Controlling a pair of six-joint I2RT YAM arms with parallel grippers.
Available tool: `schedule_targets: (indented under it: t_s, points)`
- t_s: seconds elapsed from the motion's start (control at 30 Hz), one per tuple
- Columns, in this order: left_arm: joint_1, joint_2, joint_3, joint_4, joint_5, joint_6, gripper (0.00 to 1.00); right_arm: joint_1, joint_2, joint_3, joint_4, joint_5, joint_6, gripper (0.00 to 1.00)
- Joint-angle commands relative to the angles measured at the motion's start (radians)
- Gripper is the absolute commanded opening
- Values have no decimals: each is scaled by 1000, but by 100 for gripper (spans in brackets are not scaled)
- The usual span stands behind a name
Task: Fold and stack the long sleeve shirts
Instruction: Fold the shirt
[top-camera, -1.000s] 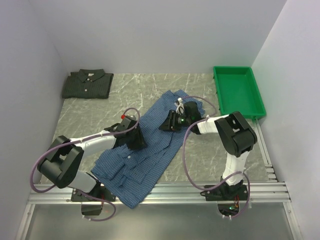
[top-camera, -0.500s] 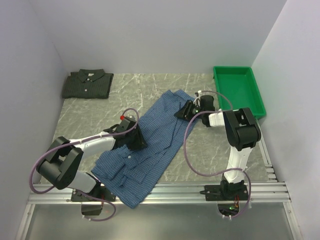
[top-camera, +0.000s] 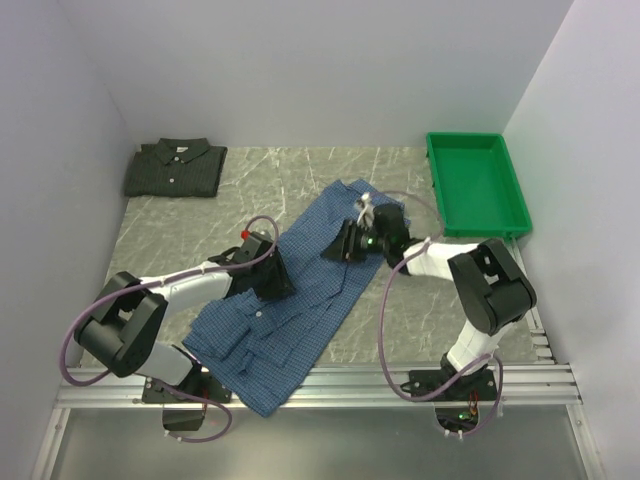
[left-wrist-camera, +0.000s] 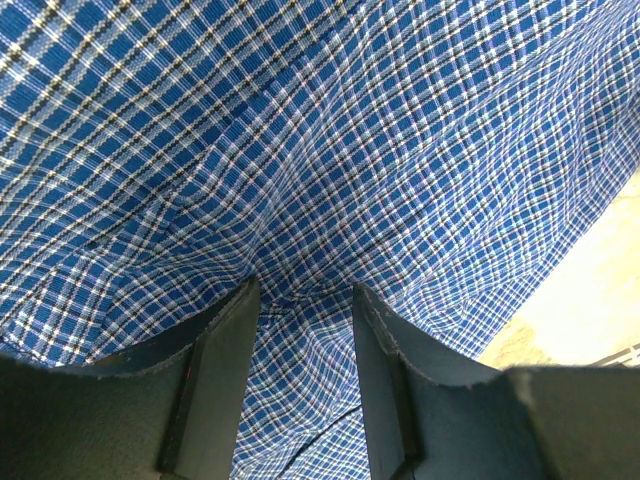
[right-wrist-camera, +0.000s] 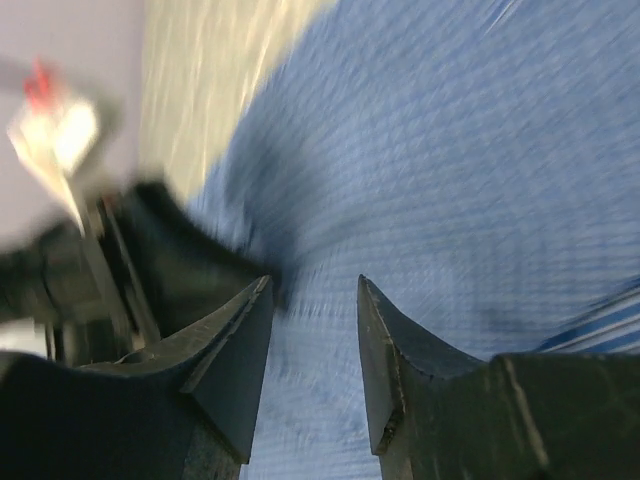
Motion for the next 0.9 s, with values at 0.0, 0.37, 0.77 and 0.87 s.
schedule_targets:
  t_s: [0.0,0.37,0.77,0.87]
  points:
    - [-4,29,9,-115,-48,20,50,70,-30,-83,14,-65,41,46]
    - [-4,43,19,-121,-48,9,50,-34,-123,-244,-150,44,-38,46]
    - [0,-132,223,-339,-141,48,74,4,-286,-47,-541,478,-111,42]
    - [33,-106,280,-346,-170,95,72,12,-260,5,-566,525,-100,38]
